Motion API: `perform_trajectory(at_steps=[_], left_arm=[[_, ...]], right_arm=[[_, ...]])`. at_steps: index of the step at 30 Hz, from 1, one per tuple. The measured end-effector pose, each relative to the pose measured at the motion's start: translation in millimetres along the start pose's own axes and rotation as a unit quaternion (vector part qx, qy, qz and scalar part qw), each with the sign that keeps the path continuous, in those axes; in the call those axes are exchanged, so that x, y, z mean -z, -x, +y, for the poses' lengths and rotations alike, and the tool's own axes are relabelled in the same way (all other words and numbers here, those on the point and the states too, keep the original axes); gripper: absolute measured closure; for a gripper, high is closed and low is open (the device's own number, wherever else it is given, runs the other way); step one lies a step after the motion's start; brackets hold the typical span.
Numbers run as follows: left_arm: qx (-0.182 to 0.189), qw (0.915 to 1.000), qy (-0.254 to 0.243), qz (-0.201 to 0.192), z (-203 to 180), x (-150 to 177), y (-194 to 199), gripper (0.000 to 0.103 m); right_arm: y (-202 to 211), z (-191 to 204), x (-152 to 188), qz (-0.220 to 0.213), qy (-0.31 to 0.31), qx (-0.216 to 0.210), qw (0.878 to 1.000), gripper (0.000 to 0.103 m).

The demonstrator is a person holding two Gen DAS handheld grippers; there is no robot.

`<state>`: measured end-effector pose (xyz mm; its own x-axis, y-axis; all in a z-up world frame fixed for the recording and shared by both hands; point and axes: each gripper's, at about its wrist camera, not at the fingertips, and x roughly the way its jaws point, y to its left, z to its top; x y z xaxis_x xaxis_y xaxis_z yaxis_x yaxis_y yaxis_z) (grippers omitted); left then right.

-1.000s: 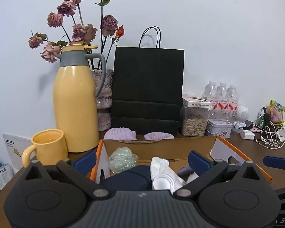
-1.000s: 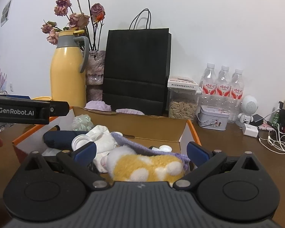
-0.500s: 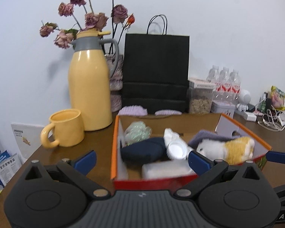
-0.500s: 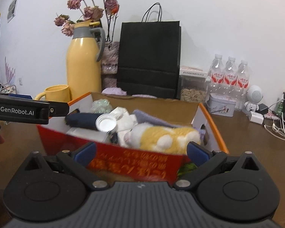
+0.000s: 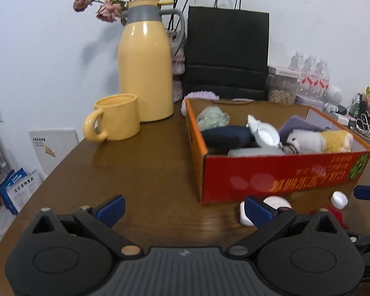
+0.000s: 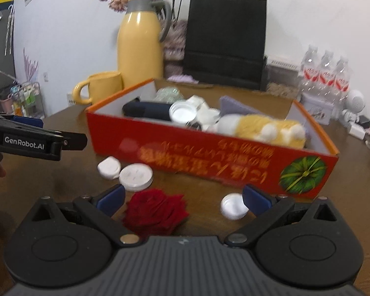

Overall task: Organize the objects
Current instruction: 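Grasp the red rose with the right gripper while the left grasps a small white cap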

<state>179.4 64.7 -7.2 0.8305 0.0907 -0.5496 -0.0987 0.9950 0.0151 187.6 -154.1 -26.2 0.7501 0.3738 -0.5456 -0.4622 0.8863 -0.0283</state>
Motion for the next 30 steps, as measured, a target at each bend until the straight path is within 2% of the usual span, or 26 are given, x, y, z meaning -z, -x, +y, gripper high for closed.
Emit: perform_trajectory(at_steps=[5, 6, 8, 9, 13, 19, 21, 25, 27, 29, 30], left_arm=[[0.004, 0.9997, -0.005, 0.024, 3.1, 7.5, -6.6, 0.000], [0.004, 0.9996, -0.007, 0.028, 2.1, 8.4, -8.1, 0.000], [0.005, 0.9993, -0.014, 0.034, -1.7, 9.3, -11.3, 0.000], [0.005, 0.9992, -0.018, 0.037, -3.9, 9.8, -12.5, 0.000], [0.010, 0.9985, -0.031, 0.045, -14.6, 9.8, -18.1, 0.000], [0.015, 0.9969, -0.058, 0.051, -37.6, 8.2, -29.7, 0.000], [0.011, 0.9968, -0.061, 0.050, -42.8, 7.4, -34.3, 0.003], [0.023, 0.9971, -0.056, 0.047, -46.4, 6.6, -38.8, 0.021], [0.043, 0.9969, -0.050, 0.043, -45.1, 5.7, -39.4, 0.038], [0.070, 0.9959, -0.041, 0.041, -44.0, 5.3, -38.7, 0.072], [0.077, 0.9955, -0.039, 0.038, -44.1, 5.2, -37.5, 0.075]], right_arm=[[-5.4, 6.3, 3.5, 0.015, 0.005, -0.002, 1.000, 0.001], [-6.0, 7.1, 3.7, 0.016, 0.006, -0.004, 1.000, 0.007], [-6.2, 7.6, 4.1, 0.019, 0.005, -0.014, 1.000, 0.030], [-6.2, 6.4, 4.5, 0.020, 0.001, -0.023, 1.000, 0.051], [-1.0, 0.5, 4.5, 0.004, -0.015, -0.025, 1.000, 0.058], [6.1, -17.2, 3.5, -0.021, -0.052, -0.003, 0.998, 0.058], [8.0, -23.4, 3.7, -0.026, -0.063, 0.003, 0.998, 0.058], [11.7, -31.7, 5.5, -0.032, -0.076, 0.006, 0.997, 0.058], [12.2, -32.6, 6.3, -0.034, -0.079, 0.006, 0.996, 0.057], [12.5, -32.3, 6.7, -0.035, -0.078, 0.006, 0.996, 0.057], [12.6, -32.1, 6.8, -0.035, -0.077, 0.006, 0.996, 0.057]])
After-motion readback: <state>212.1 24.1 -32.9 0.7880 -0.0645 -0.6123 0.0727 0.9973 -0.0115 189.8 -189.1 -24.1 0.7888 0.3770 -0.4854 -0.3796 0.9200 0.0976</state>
